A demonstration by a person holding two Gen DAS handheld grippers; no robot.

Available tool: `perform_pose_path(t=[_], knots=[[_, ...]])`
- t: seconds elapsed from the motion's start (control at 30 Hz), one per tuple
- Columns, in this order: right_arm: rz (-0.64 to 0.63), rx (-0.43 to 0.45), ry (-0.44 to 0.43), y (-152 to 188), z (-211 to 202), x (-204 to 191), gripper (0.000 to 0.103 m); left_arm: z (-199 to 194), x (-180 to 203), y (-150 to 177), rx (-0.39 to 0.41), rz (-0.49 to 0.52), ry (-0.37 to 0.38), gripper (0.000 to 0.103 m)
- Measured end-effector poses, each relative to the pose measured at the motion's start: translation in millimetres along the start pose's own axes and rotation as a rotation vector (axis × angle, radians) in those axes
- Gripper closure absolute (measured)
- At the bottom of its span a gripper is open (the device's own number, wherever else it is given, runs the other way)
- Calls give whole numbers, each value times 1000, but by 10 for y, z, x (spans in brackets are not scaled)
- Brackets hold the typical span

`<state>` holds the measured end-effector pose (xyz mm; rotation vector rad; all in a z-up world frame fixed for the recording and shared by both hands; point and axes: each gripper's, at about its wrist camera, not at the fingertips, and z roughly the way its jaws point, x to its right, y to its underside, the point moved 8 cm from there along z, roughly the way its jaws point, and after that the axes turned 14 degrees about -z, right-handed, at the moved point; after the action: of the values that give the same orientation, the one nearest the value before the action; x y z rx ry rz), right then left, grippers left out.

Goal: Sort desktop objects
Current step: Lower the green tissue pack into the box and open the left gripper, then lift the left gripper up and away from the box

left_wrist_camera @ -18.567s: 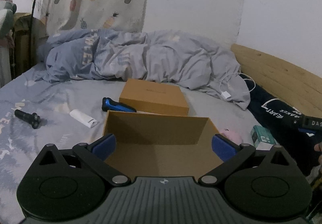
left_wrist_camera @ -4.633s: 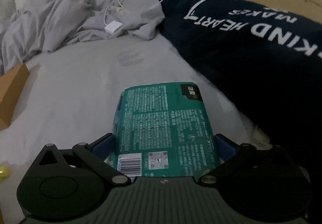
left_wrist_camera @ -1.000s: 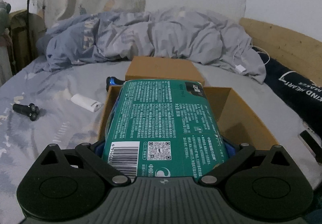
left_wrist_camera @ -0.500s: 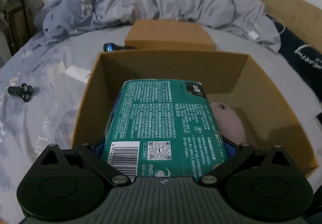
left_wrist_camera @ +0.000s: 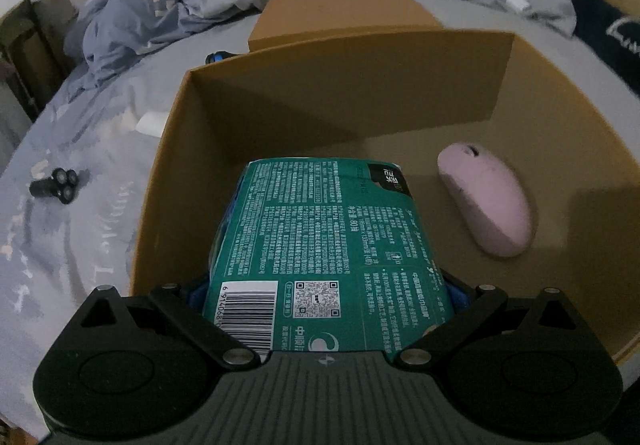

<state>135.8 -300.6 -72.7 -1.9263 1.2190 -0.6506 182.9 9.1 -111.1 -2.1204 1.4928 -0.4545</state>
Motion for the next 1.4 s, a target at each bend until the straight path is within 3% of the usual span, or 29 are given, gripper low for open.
perform_pose_path(t=[0.33,0.47,0.7,1.0,1.4], knots=[[-4,-2,-1,1,-3,3,0,-9,16,4,-19,45,-50,0],[-1,-3,-2,-1,-7,5,0,-11,-32,-18,-3,52,-75,0],[-7,4,-9,-12,-23,-42,0,-214,-61,-47,56,58,-56,0],[-24,9,-16,-22,-43,-111,0,-686,-63,-38,223,56,53,0],[-54,8,-17,-20,-53,-187,0,-1180,-285,20,377,-22,163,0]])
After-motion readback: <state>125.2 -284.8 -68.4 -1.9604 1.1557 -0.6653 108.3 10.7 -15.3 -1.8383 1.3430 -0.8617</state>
